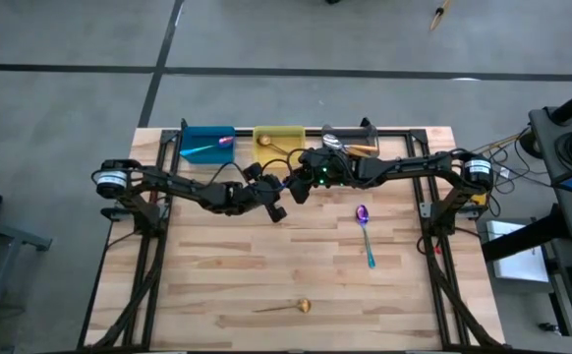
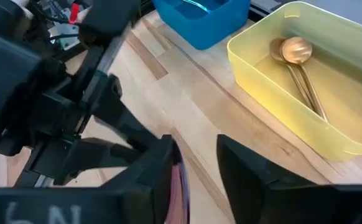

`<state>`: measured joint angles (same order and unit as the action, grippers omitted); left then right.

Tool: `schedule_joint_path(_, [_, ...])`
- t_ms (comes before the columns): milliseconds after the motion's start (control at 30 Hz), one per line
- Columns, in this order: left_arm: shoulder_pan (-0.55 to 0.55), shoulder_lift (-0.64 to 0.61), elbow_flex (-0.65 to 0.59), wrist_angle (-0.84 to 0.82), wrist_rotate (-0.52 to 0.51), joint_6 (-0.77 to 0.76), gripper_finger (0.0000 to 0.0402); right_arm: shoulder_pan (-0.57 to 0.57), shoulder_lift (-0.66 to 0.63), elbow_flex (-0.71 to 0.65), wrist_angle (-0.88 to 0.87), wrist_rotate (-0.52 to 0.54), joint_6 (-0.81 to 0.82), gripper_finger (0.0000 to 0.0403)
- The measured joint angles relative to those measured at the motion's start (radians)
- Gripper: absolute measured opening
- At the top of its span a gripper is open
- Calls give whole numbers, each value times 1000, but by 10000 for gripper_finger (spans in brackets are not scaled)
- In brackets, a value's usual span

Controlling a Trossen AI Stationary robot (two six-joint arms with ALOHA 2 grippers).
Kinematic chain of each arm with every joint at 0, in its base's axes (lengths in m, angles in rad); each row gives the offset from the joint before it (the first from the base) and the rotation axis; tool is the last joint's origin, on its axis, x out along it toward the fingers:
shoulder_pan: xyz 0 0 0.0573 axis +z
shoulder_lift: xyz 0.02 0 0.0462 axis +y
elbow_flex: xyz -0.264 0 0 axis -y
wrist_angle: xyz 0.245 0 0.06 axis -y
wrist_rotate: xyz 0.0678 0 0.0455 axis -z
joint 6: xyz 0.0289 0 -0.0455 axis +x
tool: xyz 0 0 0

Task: Sort silverware by color (type)
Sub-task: Put the blue spoon into the blue bin

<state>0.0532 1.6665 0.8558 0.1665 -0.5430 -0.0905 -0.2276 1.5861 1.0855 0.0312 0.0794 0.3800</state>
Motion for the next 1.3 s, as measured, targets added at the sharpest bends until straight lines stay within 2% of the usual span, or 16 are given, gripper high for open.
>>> schedule_joint_path(133, [-4, 0, -4, -18, 63, -61, 0, 0, -6, 0, -4, 1, -22, 142])
schedule_joint_path(333, [-25, -1, -19, -35, 64, -96, 0, 0, -7, 0, -13, 0, -35, 168])
schedule_joint_path(767, [-33, -53, -21, -177, 116, -130, 0, -4, -48, 0, -36, 0, -97, 173])
schedule_joint_path(1067, [-5, -206, -21, -434, 116, -78, 0, -9, -139, 0, -107, 1, -184, 173])
schedule_joint_path(1300, [93, -373, -20, -638, 115, -5, 0, -9, -202, 0, -187, 1, -212, 172])
